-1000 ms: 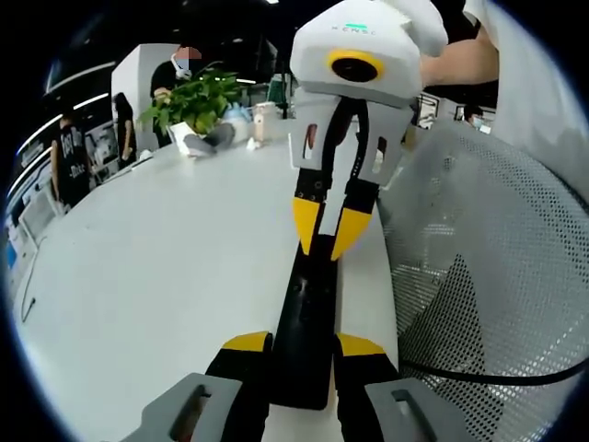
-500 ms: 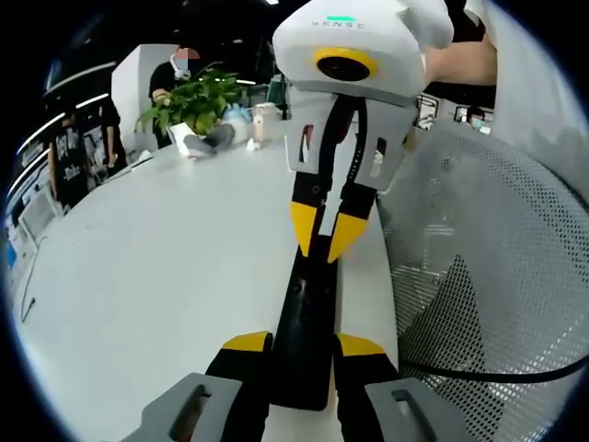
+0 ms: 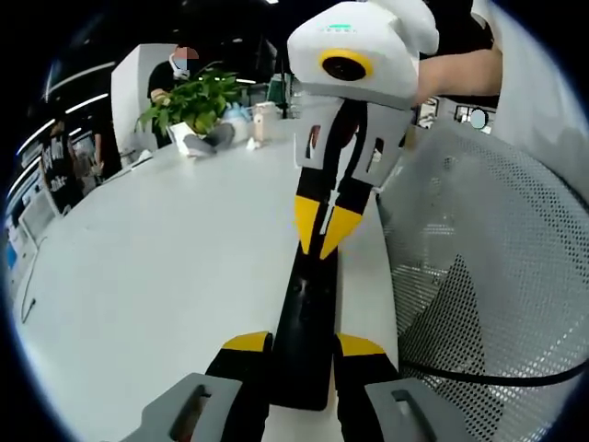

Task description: Press the specified remote control buttons in sequence, fully releasing each button before pressing the next.

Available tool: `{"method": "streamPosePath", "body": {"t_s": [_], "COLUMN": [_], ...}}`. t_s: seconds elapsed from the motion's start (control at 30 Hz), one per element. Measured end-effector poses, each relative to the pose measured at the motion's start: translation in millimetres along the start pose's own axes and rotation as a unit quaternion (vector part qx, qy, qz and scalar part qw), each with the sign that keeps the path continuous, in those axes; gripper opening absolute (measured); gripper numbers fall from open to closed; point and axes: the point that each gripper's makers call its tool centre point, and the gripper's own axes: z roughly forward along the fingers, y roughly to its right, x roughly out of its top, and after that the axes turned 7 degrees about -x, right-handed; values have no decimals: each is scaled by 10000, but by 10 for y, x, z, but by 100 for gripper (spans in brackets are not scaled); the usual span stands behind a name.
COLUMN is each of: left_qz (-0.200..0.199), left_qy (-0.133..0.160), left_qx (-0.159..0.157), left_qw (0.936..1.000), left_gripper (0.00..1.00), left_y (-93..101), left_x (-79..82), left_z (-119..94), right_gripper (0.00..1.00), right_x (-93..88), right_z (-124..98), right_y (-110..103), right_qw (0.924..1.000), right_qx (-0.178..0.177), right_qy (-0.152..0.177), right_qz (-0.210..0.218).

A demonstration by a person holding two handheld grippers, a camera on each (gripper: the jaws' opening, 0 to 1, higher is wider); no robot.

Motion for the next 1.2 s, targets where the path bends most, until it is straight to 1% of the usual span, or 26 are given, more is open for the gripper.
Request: {"method": "streamPosePath", "body": {"t_s": [0.27,0.63,0.77,1.07,1.13,1.2], "left_qz": [0,5,6,5,2,2], "left_qy": [-12,-3,2,11,15,22], "left_qx": [2,1,0,-1,0,1], "left_qw": [10000,10000,10000,10000,10000,10000], "left_gripper": [25,25,25,25,25,25], "left_y": [1,-3,0,0,1,1], "left_x": [3,3,3,3,5,4], "left_z": [0,1,1,0,-2,-2], "right_gripper": [0,0,0,0,0,0], "right_x": [-30,-25,-23,-18,-19,-21], "right_z": [-25,-19,-8,-3,-2,-2], "right_y": [-2,-5,-8,-5,-6,-6], "right_qw": [10000,9997,9992,9987,9984,9986], "right_qx": [-10,51,81,225,238,221], "right_qy": [40,9,-20,-117,-138,-150], "right_qz": [7,-254,-403,-435,-496,-463]}}
